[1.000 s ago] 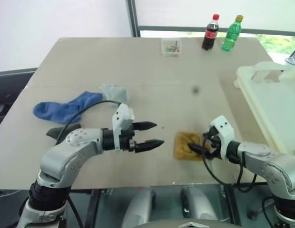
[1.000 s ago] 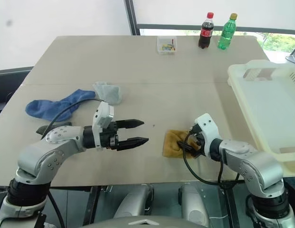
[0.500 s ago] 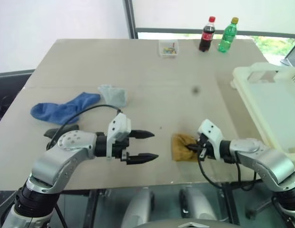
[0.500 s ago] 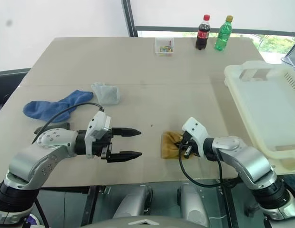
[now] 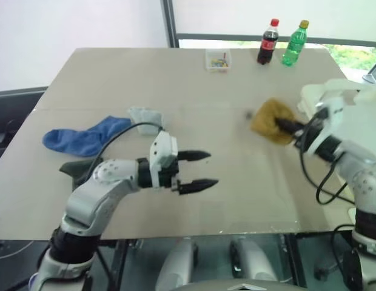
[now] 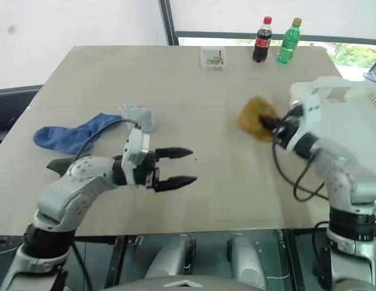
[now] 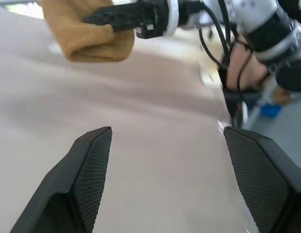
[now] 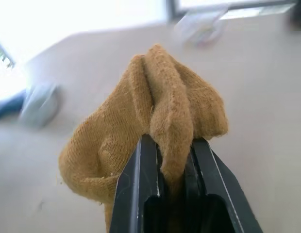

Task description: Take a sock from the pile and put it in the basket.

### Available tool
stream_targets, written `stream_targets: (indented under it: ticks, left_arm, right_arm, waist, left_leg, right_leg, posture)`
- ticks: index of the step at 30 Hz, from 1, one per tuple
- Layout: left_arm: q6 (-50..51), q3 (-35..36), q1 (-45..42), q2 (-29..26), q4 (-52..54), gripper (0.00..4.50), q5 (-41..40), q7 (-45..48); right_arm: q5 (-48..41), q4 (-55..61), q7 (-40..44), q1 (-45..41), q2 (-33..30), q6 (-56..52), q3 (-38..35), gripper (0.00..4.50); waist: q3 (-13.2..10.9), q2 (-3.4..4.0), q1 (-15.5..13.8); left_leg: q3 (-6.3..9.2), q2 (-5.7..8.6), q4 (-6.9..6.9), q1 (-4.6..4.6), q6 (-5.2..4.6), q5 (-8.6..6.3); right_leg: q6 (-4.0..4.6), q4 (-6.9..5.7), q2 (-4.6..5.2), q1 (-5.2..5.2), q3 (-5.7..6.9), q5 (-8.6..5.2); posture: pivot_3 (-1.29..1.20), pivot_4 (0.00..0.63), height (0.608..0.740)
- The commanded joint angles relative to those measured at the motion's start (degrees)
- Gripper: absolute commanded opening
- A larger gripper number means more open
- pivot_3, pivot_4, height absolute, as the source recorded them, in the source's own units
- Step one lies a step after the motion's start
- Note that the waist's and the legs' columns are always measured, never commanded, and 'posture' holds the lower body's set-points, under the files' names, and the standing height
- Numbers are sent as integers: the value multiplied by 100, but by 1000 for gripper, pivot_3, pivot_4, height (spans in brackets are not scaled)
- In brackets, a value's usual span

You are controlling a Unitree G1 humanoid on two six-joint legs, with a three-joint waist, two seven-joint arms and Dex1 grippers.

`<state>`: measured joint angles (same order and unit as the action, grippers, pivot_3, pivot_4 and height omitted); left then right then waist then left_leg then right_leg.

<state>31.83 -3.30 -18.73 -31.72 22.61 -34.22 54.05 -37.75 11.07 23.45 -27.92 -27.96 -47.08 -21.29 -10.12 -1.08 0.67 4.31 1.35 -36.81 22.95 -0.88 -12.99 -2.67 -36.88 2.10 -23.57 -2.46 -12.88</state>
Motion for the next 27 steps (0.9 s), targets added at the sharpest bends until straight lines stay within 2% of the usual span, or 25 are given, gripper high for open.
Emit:
stream_targets:
  ticks: [1, 6, 10, 14, 17, 21, 24, 25, 26, 27]
  left_arm:
    - [-278, -118, -424, 446, -156, 3867, 226, -434]
    - [-461, -371, -655, 939, -205, 3867, 509, -773]
    - [-426, -348, -612, 1014, -172, 3867, 563, -962]
    - [-264, -225, -647, 1108, -150, 3867, 399, -1159]
    - [-161, -157, -674, 1117, -114, 3867, 306, -1241]
    - [-158, -17, -707, 1193, -79, 3867, 165, -1338]
    - [-158, -18, -734, 1208, -87, 3867, 148, -1361]
    - [-184, -45, -733, 1195, -98, 3867, 194, -1360]
    - [-234, -77, -732, 1176, -115, 3867, 270, -1359]
    - [-274, -97, -720, 1156, -138, 3867, 345, -1373]
  right_arm:
    - [267, -525, -620, -636, -194, 431, -502, 45]
    - [663, -1944, -1316, -1291, -564, 444, -823, 45]
    - [876, -3206, -1546, -1717, -708, 709, -944, 45]
    - [1109, -4492, -1513, -2068, -873, 930, -859, 45]
    - [1265, -4883, -1150, -2077, -1000, 946, -614, 45]
    - [1197, -4707, -1048, -2010, -1064, 733, -638, 1839]
    - [1111, -4214, -1151, -1801, -1071, 503, -741, 3363]
    - [1100, -3909, -1213, -1641, -1076, 414, -773, 3722]
    - [1082, -3631, -1252, -1498, -1075, 349, -809, 4412]
    - [965, -3274, -1274, -1333, -1058, 214, -933, 4462]
  waist:
    - [0, 1, 4]
    - [0, 2, 6]
    - [0, 2, 21]
    - [-1, 3, 39]
    - [-1, 3, 32]
    - [-1, 3, 30]
    - [-1, 3, 26]
    - [-1, 3, 25]
    - [-1, 3, 14]
    - [-1, 4, 2]
  left_leg:
    - [-1, 2, 3, 0, 0, 0]
    - [-24, 6, 3, 0, -1, 0]
    - [-51, 4, 9, -1, -3, -1]
    - [-78, 1, 15, -10, -9, -4]
    - [-78, 2, 15, -9, -12, -5]
    - [-79, 1, 15, -8, -14, -7]
    - [-79, 2, 15, -8, -14, -7]
    - [-78, 2, 15, -8, -14, -7]
    - [-77, 2, 15, -8, -14, -7]
    - [-75, 1, 15, -7, -14, -7]
  right_leg:
    - [0, -1, 0, -1, -2, 0]
    - [1, -1, 3, 0, -8, 0]
    - [1, 0, 3, -3, -14, 0]
    - [1, -1, 0, -4, -35, 1]
    - [0, 1, -1, -3, -36, 1]
    - [0, 1, -1, -3, -37, 1]
    - [-1, 1, -1, -3, -37, 1]
    - [-1, 1, -1, -3, -37, 1]
    - [-1, 1, -1, -3, -36, 1]
    - [-1, 1, -1, -3, -34, 1]
  posture:
    - [0, 150, 740]
    - [0, 150, 740]
    - [0, 150, 740]
    - [0, 150, 740]
    - [0, 150, 740]
    - [0, 150, 740]
    - [0, 150, 740]
    - [0, 150, 740]
    - [0, 150, 740]
    - [0, 150, 740]
